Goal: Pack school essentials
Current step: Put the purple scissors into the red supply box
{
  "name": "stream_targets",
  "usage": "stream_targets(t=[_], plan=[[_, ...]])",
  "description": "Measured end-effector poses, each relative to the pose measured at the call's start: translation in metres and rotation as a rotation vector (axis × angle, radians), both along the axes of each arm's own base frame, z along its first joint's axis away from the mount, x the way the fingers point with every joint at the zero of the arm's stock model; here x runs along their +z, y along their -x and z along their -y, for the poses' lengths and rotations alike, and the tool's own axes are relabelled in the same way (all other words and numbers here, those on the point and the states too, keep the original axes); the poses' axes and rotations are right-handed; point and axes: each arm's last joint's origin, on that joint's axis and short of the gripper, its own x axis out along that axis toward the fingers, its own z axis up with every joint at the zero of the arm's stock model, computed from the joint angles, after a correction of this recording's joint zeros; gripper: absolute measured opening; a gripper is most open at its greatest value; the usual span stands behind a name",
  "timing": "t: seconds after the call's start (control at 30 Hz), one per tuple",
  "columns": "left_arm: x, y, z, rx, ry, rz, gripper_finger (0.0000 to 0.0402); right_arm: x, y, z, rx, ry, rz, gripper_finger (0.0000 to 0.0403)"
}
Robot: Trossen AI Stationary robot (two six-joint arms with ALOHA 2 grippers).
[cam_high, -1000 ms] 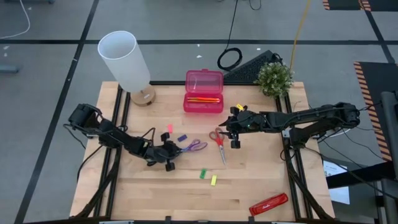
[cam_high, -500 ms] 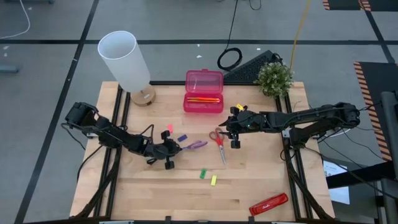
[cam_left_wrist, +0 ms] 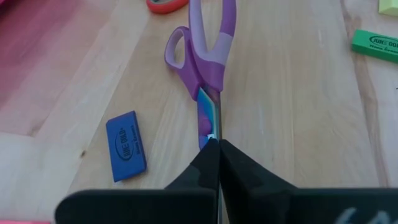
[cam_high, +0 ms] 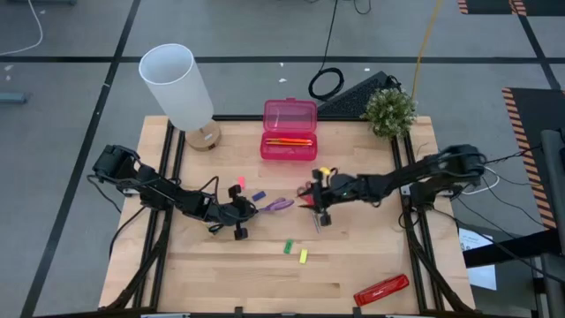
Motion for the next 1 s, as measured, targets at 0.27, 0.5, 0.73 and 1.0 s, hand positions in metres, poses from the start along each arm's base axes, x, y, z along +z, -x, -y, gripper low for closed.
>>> stream_targets(t=[0.27,0.5,0.73,1.0], plan=[[0.000,0.000,-0.001,0.004,-0.001,-0.003,0.0003,-0.032,-0.043,-0.005,0.046,0.086,-0.078,0.0144],[0.000,0.000,-0.003,0.008,-0.006,-0.008,0.0008,-0.045,-0.059,-0.006,0.018,0.137,-0.119,0.0121],[0.001,-0.001,-0.004,0.017,-0.025,0.001,0.0013,-0.043,-0.059,-0.007,0.047,0.158,-0.110,0.0017],[0.010,-0.003,0.011,-0.101,-0.204,0.036,0.0077,-0.031,-0.054,-0.004,0.024,0.156,-0.129,0.0019]])
